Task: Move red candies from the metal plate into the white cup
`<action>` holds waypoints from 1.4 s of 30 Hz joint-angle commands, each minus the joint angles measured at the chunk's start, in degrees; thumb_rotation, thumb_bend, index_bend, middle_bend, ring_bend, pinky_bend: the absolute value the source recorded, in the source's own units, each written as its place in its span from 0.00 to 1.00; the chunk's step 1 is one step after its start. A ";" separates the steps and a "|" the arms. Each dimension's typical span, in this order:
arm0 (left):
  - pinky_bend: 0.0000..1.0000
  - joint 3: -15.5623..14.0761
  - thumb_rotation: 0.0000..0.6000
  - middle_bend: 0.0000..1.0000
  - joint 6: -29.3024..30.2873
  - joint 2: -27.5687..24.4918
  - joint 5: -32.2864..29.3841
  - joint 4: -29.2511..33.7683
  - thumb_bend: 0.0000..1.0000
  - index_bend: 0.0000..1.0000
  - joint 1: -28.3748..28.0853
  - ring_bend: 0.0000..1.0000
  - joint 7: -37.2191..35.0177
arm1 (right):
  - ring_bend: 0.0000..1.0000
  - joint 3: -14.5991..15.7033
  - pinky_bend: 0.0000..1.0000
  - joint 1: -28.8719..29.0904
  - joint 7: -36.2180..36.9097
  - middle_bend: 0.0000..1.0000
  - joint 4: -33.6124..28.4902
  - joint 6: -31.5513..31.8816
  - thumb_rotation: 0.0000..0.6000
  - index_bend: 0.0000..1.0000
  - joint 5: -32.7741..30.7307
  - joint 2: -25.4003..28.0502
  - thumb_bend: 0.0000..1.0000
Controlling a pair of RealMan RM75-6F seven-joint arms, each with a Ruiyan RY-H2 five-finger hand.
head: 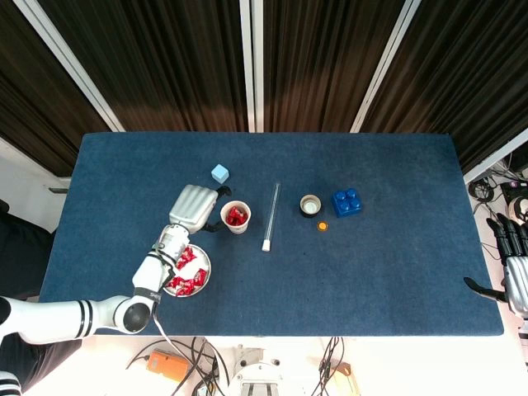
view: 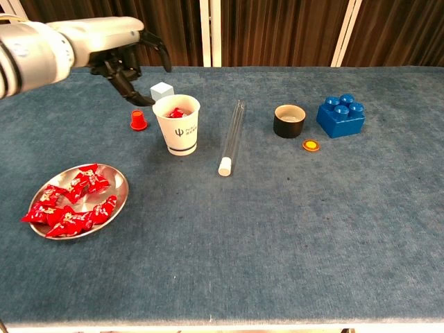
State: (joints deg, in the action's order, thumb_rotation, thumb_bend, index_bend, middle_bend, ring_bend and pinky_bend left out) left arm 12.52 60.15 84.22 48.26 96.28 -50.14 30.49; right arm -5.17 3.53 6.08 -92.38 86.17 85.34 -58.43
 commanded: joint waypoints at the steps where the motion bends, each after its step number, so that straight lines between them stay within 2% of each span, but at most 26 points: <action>1: 0.86 -4.66 1.00 0.94 4.83 -4.31 8.47 3.99 0.17 0.32 5.67 0.86 -4.48 | 0.00 -0.10 0.00 0.07 -0.02 0.00 -0.12 0.11 1.00 0.00 0.11 0.04 0.17; 5: 0.86 -8.95 1.00 0.94 7.81 -6.25 15.73 4.07 0.21 0.39 9.75 0.86 -7.38 | 0.00 -0.08 0.00 0.24 -0.18 0.00 -0.24 0.11 1.00 0.00 0.50 -0.06 0.17; 9: 0.86 -13.48 1.00 0.94 8.72 -5.85 21.58 1.52 0.22 0.42 12.09 0.86 -5.77 | 0.00 0.00 0.00 0.54 -0.60 0.00 -0.53 -0.19 1.00 0.00 0.81 -0.25 0.17; 13: 0.85 -15.76 1.00 0.94 7.82 -3.82 24.60 -1.99 0.22 0.42 12.87 0.86 -3.39 | 0.00 0.03 0.00 0.81 -1.04 0.00 -0.79 -0.43 1.00 0.00 1.01 -0.32 0.17; 27: 0.85 -16.04 1.00 0.94 4.24 1.67 26.03 -9.51 0.22 0.42 14.23 0.86 -0.22 | 0.00 0.08 0.00 0.32 -1.07 0.00 -0.73 0.10 1.00 0.00 0.45 -0.48 0.17; 42: 0.85 -14.82 1.00 0.94 1.59 2.62 23.97 -10.93 0.23 0.42 15.35 0.86 2.35 | 0.00 0.06 0.00 0.35 -1.89 0.00 -1.40 0.16 1.00 0.00 0.48 -0.38 0.17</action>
State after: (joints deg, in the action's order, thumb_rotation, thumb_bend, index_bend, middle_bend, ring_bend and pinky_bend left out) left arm -2.36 61.84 86.82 72.31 85.40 -34.83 32.78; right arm -5.11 3.89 4.20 -93.78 86.33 85.82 -58.81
